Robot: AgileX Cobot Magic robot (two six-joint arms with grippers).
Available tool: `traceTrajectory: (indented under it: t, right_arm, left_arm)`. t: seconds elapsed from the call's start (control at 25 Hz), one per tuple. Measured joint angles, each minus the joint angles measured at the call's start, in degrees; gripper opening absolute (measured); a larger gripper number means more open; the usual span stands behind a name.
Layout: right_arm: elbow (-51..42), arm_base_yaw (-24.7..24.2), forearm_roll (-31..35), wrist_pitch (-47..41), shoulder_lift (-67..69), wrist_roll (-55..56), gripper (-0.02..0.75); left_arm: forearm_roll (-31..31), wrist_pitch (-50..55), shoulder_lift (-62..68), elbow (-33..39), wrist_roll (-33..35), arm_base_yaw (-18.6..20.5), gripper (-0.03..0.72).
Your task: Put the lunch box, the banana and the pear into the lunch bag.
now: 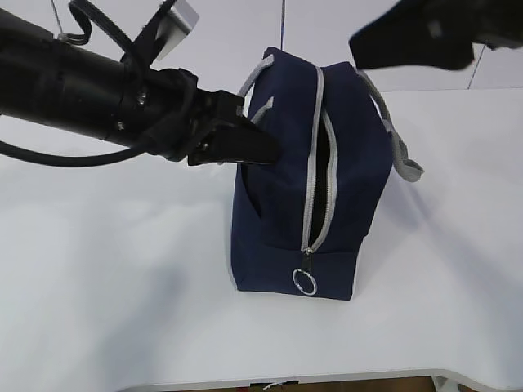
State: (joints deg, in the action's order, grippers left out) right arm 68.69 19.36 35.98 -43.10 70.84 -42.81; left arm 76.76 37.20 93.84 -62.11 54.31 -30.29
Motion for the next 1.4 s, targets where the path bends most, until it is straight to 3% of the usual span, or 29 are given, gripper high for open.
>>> traceTrajectory:
  t: [0.32,0.48,0.88,1.4]
  right_arm:
    - [0.0,0.0,-0.6,-21.0,-2.1,-6.6,0.368]
    - [0.0,0.0,-0.9,-25.7,-2.6,-6.6,0.368]
    - [-1.8,0.0,-0.9,-24.3,-8.8,-5.7,0.368]
    - [-22.2,0.0,2.3,-11.5,-18.9,-6.6,0.368]
  left_arm:
    - [1.9,-1.4,0.0,0.0,0.0,0.0,-0.009]
    - [2.1,-1.4,0.0,0.0,0.0,0.0,-0.009]
    - [2.3,-1.4,0.1,0.0,0.0,0.0,-0.009]
    - [2.3,-0.7,0.2,0.0,0.0,0.0,-0.009]
